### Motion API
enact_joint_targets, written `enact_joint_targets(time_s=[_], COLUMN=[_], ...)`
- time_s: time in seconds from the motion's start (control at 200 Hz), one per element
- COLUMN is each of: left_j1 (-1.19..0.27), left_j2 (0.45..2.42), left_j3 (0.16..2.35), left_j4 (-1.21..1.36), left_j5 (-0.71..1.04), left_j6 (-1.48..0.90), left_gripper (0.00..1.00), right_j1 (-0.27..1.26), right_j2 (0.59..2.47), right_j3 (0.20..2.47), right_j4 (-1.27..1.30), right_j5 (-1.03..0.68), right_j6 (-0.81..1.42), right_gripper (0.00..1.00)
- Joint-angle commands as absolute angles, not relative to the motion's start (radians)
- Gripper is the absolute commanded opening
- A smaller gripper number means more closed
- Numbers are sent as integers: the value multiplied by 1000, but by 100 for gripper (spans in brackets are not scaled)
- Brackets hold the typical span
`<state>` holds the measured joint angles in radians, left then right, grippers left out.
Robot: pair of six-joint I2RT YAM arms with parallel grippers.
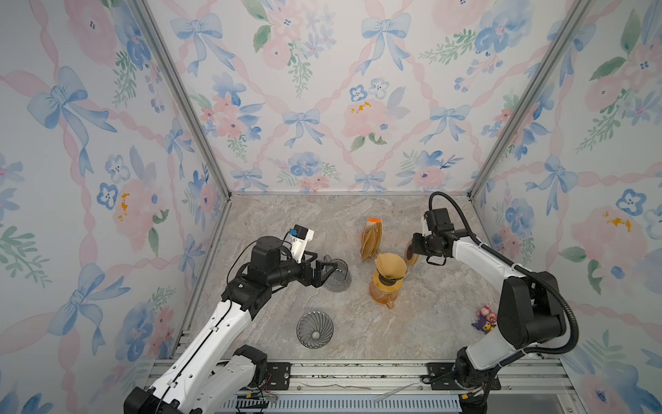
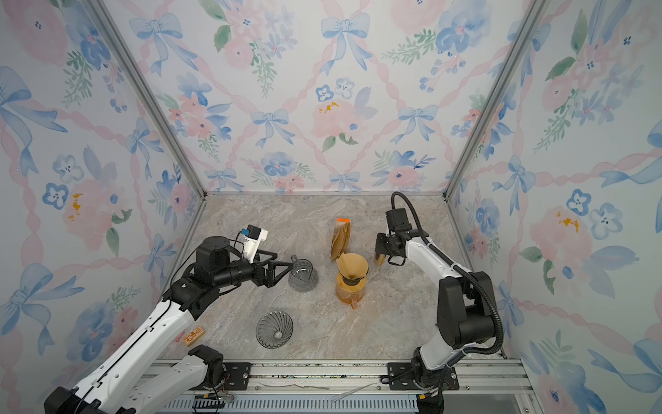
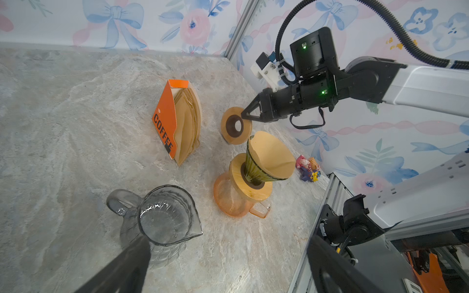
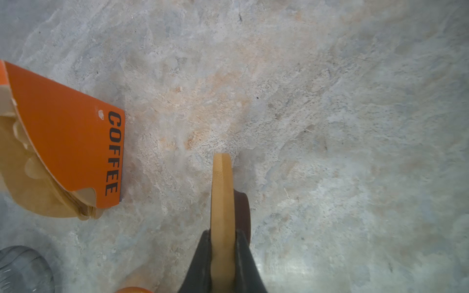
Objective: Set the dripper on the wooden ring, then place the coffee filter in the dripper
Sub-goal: 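Lift the bamboo ring with the right gripper and carry it toward the left gripper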
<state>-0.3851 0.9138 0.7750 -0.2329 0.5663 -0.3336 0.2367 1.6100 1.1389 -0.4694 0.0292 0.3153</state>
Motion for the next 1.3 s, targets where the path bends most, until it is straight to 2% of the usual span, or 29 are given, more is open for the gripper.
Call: enact_joint_targets(time_s=[0.0,0.4,0.705,1.295], left_j1=[-376,-376,-371,-375], left_j2=[902,900,908,965], left_j3=[762,763,766,795], left_j4=[-218,-216,-217,-205], left_j5=[574,583,589,529], left_j6=[-337,-337,-349,-443], left_gripper=[98,98,98,98], right_j1=[263,308,313,313], right_j2=[1630,1686,1660,1294], right_j3=[1188,1189,1201,1183], right_j4=[-548,-538,-551,-651], right_j5=[100,81,111,142], right_j6=[267,265,276,301], right_gripper=[17,28,19,16])
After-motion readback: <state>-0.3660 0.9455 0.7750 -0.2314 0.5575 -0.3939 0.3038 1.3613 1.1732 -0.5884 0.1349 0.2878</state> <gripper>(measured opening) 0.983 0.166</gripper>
